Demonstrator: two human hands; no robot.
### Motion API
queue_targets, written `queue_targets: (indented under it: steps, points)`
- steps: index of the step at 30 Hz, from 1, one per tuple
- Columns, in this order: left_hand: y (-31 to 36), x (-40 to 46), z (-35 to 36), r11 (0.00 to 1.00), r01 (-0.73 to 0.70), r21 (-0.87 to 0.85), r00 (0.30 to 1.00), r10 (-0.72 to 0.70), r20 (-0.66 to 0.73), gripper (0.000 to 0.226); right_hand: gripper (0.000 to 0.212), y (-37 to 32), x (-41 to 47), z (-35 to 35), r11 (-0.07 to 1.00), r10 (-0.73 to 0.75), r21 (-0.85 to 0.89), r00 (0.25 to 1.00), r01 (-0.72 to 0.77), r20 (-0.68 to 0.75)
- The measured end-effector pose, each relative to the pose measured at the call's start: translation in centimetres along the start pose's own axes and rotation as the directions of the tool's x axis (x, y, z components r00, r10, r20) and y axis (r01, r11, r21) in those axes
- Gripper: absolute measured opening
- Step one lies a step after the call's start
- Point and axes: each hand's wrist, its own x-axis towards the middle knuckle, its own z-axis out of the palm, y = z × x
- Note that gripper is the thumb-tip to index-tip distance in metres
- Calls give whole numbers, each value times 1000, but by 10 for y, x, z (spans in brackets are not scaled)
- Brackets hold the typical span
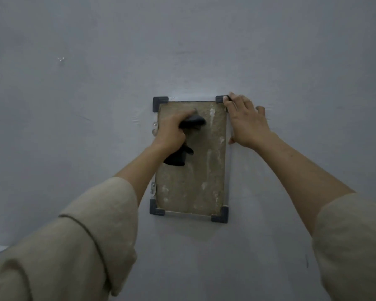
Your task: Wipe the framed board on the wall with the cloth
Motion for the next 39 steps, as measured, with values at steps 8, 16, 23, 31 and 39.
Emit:
queue_targets:
  steps: [8,16,23,31,39]
  points:
    - [-3,11,-5,983,168,-78,961,-180,-209,63,109,2,-2,1,1000,0,4,1000,0,3]
    - [-9,11,-17,1000,-12,20,1000,12,-20,62,110,2,0,1,1000,1,-6,1000,-2,-10]
    - [-13,-29,3,981,-186,52,959,170,226,60,109,1,0,1,1000,2,-9,1000,-2,-10]
    - [-20,-32,4,979,191,-74,959,-202,-198,66,109,2,0,3,1000,1,10,1000,-1,-12]
    - [-41,-34,-5,999,-20,39,999,22,-39,62,109,3,-1,3,1000,-1,16,1000,1,-22]
